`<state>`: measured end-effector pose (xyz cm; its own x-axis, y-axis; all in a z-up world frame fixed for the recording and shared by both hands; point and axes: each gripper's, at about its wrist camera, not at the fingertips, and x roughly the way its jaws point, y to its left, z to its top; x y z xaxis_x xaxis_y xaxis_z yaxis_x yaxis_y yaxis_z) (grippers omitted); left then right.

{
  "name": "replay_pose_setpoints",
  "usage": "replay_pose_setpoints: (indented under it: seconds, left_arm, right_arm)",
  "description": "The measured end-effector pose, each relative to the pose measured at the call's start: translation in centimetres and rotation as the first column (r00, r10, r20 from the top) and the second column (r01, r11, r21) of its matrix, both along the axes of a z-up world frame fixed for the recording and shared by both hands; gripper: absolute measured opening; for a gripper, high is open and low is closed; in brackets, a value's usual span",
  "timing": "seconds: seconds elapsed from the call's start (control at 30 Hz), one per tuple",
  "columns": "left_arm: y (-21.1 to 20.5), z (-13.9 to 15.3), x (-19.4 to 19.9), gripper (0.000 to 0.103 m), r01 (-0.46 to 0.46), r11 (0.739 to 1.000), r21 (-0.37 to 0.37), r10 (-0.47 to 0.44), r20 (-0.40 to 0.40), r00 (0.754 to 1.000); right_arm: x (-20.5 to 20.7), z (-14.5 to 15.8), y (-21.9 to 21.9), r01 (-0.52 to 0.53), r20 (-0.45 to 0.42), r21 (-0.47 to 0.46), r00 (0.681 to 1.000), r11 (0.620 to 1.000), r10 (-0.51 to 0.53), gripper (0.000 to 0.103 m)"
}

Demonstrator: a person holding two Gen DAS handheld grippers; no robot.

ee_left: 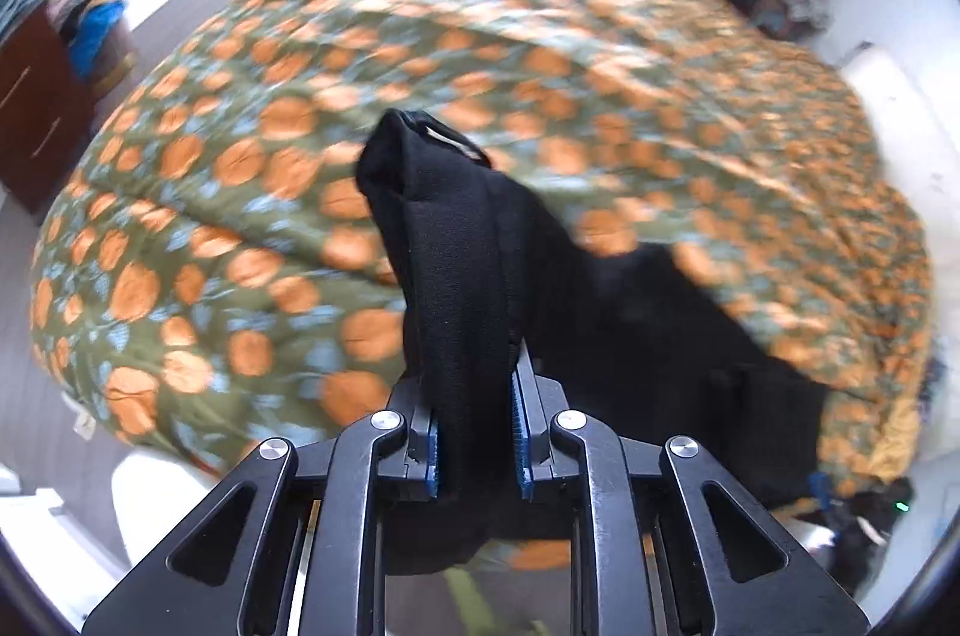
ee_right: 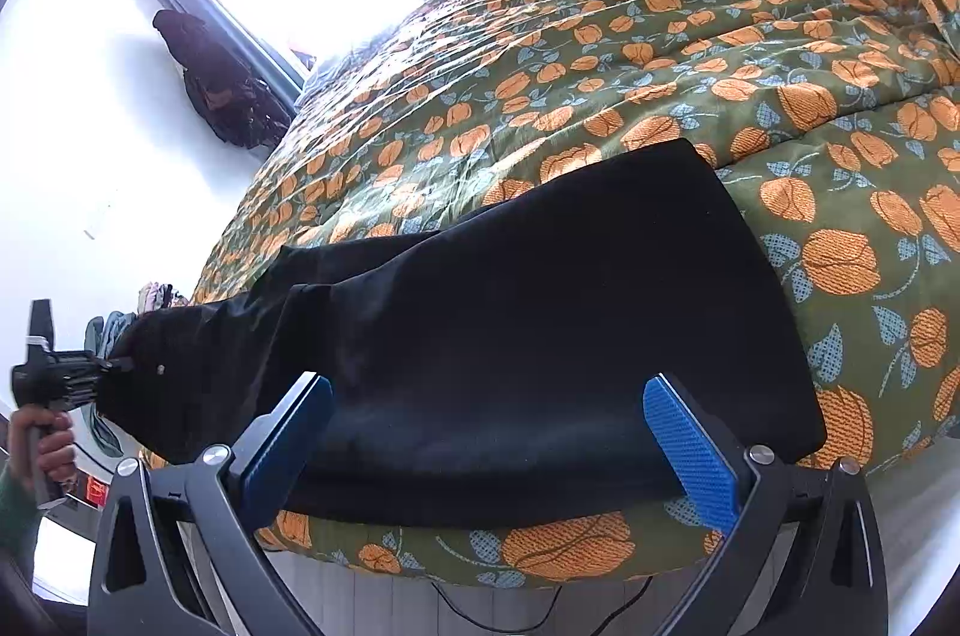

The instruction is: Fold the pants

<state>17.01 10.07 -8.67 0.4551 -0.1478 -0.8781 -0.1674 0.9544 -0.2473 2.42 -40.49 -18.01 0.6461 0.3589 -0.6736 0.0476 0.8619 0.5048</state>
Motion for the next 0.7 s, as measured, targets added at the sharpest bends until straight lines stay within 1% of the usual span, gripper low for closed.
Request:
replay_pose_setpoints:
  seconds: [0.07, 0.13, 0.2, 0.23, 0.3, 0.4, 0.43, 0.53, 0.57, 0.6, 0.67, 0.7]
  left_arm:
    - [-3.0, 1.4, 0.0, 0.015, 0.052, 0.998, -0.018, -0.052, 0.028, 0.998]
    - [-5.9, 1.8, 0.3, 0.014, 0.101, 0.994, -0.032, -0.099, 0.044, 0.994]
    - [-9.3, 1.3, 0.7, 0.014, 0.156, 0.987, -0.023, -0.155, 0.053, 0.987]
    - [-11.4, 0.6, 0.9, 0.014, 0.192, 0.981, -0.002, -0.191, 0.06, 0.98]
    - [-14.7, -0.6, 1.1, 0.014, 0.247, 0.969, 0.008, -0.247, 0.052, 0.968]
    - [-20.2, -3.2, 1.6, 0.011, 0.355, 0.934, -0.048, -0.354, 0.02, 0.935]
    - [-22.2, -4.5, 1.9, 0.014, 0.388, 0.92, -0.06, -0.389, -0.011, 0.921]
    - [-27.1, -7.3, 2.1, 0.019, 0.479, 0.878, -0.015, -0.479, -0.071, 0.875]
    - [-28.2, -7.5, 1.9, 0.019, 0.505, 0.863, -0.011, -0.505, -0.077, 0.86]
    - [-28.6, -7.1, 1.5, 0.019, 0.521, 0.853, -0.031, -0.522, -0.067, 0.85]
    - [-28.5, -4.6, 0.5, 0.027, 0.562, 0.823, -0.086, -0.564, 0.005, 0.826]
    - [-28.1, -3.2, 0.0, 0.041, 0.58, 0.81, -0.088, -0.579, 0.039, 0.814]
  right_arm:
    - [0.1, -0.1, -0.1, 0.004, 0.0, 0.009, 1.0, 1.0, -0.004, 0.103]
    - [0.1, -0.1, -0.1, 0.003, 0.003, 0.009, 1.0, 1.0, -0.003, 0.103]
    - [-0.1, 0.0, -0.1, -0.001, 0.007, 0.009, 1.0, 1.0, 0.001, 0.103]
    - [-0.1, 0.0, -0.1, -0.001, 0.009, 0.009, 1.0, 1.0, 0.0, 0.103]
    - [-0.2, 0.0, -0.4, 0.006, 0.012, 0.014, 1.0, 1.0, -0.006, 0.103]
    - [-0.5, 0.0, -0.9, 0.033, 0.013, 0.024, 0.999, 0.999, -0.033, 0.103]
    - [-0.6, 0.1, -1.2, 0.045, 0.015, 0.026, 0.999, 0.999, -0.045, 0.103]
    - [-0.9, 0.3, -2.0, 0.081, 0.023, 0.034, 0.996, 0.996, -0.081, 0.103]
    - [-1.0, 0.4, -2.3, 0.091, 0.026, 0.035, 0.995, 0.995, -0.092, 0.103]
    - [-1.2, 0.5, -2.6, 0.102, 0.034, 0.035, 0.994, 0.994, -0.103, 0.103]
    - [-1.5, 0.8, -3.2, 0.124, 0.048, 0.04, 0.991, 0.991, -0.126, 0.103]
    - [-1.6, 0.8, -3.5, 0.134, 0.052, 0.047, 0.989, 0.99, -0.136, 0.103]
